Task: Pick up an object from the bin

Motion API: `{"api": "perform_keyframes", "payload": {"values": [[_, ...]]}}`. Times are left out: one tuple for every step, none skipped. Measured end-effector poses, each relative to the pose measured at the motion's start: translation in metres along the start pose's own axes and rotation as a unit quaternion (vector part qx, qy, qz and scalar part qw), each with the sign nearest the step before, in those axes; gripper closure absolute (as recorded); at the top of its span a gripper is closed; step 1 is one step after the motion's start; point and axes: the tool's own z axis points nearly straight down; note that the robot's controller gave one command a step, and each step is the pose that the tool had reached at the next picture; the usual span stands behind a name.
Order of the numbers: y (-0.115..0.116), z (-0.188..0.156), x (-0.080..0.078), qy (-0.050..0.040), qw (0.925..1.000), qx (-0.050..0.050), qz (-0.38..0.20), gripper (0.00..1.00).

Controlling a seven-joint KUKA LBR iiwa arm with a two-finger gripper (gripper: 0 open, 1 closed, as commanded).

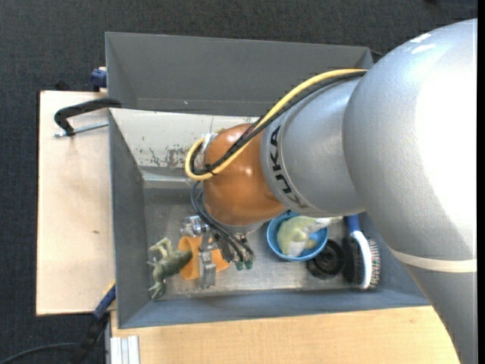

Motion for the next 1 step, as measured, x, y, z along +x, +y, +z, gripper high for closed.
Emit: {"api": "perform_keyframes", "payload": {"values": [[0.0106,-0.1217,-0.0128,-0.0034,0.9993,-0.001,0.037,1.00]]}}
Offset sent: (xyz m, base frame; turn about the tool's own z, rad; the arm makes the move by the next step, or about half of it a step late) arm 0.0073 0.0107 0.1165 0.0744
